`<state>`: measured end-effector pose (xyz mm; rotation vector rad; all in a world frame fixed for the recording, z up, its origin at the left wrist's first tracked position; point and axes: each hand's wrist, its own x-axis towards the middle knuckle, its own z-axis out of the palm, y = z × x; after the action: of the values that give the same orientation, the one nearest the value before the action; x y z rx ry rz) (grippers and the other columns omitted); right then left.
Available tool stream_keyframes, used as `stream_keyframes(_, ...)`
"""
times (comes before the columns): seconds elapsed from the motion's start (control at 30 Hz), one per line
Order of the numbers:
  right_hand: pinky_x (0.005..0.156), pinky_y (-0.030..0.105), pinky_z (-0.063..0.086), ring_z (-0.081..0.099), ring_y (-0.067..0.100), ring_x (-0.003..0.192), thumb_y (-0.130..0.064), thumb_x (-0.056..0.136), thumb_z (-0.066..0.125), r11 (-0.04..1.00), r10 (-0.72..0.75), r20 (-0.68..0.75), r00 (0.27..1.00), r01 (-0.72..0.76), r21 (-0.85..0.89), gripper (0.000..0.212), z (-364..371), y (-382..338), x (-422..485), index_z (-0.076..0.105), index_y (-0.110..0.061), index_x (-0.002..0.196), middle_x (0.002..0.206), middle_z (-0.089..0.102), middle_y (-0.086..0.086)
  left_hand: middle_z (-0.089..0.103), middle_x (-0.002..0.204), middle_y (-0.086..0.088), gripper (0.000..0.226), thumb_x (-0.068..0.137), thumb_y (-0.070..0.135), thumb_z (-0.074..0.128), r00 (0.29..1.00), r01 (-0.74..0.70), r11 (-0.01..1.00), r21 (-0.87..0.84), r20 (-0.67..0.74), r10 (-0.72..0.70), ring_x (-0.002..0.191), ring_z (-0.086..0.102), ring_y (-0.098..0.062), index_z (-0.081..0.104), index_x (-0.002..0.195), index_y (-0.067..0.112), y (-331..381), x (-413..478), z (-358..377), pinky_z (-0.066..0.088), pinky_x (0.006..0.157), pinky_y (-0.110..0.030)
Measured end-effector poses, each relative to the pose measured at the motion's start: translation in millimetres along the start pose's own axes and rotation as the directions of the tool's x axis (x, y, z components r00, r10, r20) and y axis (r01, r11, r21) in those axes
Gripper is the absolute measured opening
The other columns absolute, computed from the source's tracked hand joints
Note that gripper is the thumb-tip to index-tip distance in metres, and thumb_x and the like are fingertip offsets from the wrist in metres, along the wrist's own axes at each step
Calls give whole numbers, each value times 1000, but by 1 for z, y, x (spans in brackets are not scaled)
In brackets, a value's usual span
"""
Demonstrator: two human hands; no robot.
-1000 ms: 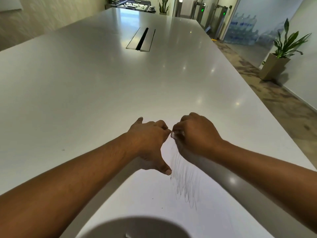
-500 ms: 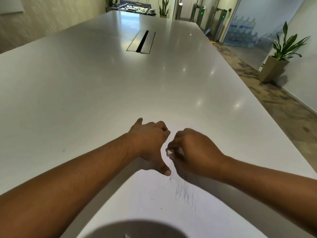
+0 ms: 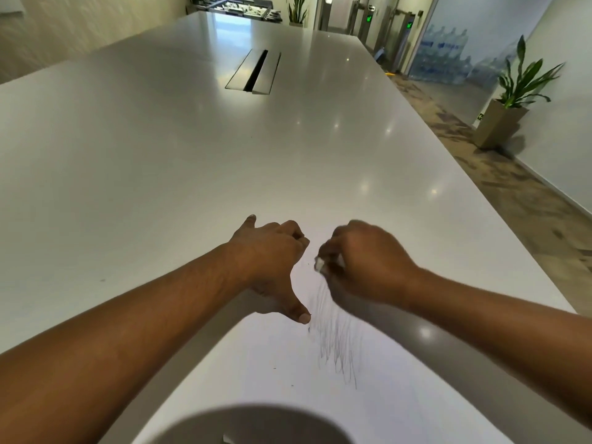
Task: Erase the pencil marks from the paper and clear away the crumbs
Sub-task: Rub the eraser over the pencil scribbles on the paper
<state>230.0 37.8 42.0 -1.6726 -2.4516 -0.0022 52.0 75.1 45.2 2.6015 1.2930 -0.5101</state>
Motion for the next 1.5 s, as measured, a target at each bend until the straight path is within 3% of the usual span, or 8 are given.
stream_keyframes(0.1, 66, 30, 48, 63, 20, 85, -37, 88, 59, 990, 129, 45, 991, -131, 53, 18, 0, 8, 9, 75, -28, 90, 87, 71, -4, 30, 148, 12, 115, 55, 85, 69, 1000, 3, 1000, -12, -2, -3, 131, 40, -14, 36, 147, 23, 1, -1, -1, 7, 119, -56)
stream_keyframes(0.23, 66, 30, 50, 60, 16, 81, -40, 88, 53, 996, -37, 160, 986, 23, 89, 22, -1, -23, -19, 73, -29, 90, 85, 67, -6, 30, 147, 11, 114, 53, 88, 67, 1000, 1, 1000, 5, 7, -2, 130, 40, -15, 41, 142, 23, 0, 1, 0, 9, 119, -58)
stream_keyframes(0.37, 59, 26, 43, 61, 21, 76, -35, 85, 55, 987, 147, 29, 989, -144, -72, 20, -3, 4, 3, 70, -23, 78, 76, 65, -4, 33, 143, 11, 109, 53, 86, 69, 1000, 6, 1000, -17, 12, -6, 126, 43, -14, 44, 138, 22, 1, 0, -1, 9, 119, -57)
stream_keyframes(0.53, 61, 30, 43, 55, 17, 79, -36, 88, 51, 991, -129, 134, 983, 124, 42, 23, -4, -27, -24, 72, -28, 84, 81, 62, -7, 30, 147, 9, 116, 53, 88, 67, 1000, -7, 1000, 15, 9, 7, 132, 39, -17, 38, 144, 22, -1, 1, 0, 11, 118, -59)
stream_keyframes(0.87, 63, 28, 37, 57, 19, 85, -31, 92, 55, 996, -79, 33, 996, 80, -31, 21, 3, -6, -14, 75, -33, 95, 92, 68, -7, 30, 139, 5, 127, 46, 85, 74, 996, -26, 999, -46, 80, 29, 128, 34, -19, 28, 144, 20, -3, -7, -2, 25, 114, -49)
stream_keyframes(1.03, 64, 29, 42, 58, 19, 82, -36, 89, 58, 991, -132, 53, 990, 130, 36, 18, -1, -18, -25, 75, -33, 90, 86, 68, -9, 11, 158, 2, 151, 46, 83, 76, 994, -13, 1000, 11, 113, 12, 145, 17, -21, -4, 158, 21, 2, -8, 0, 6, 121, -54)
stream_keyframes(1.13, 61, 32, 45, 54, 18, 74, -35, 85, 52, 968, -252, 104, 962, 250, 33, 21, 2, -37, -39, 73, -35, 83, 76, 64, -11, 11, 159, 1, 150, 46, 83, 75, 995, -16, 999, 43, 104, 11, 145, 18, -22, -2, 157, 20, 3, -7, 1, 3, 120, -55)
stream_keyframes(1.5, 62, 31, 44, 51, 17, 74, -36, 87, 56, 987, -157, 58, 986, 155, 43, 19, 1, -30, -36, 75, -35, 87, 77, 66, -10, 16, 158, -2, 149, 45, 88, 71, 995, -19, 993, 115, 100, 7, 144, 23, -24, 3, 157, 18, 5, -7, -3, 2, 120, -56)
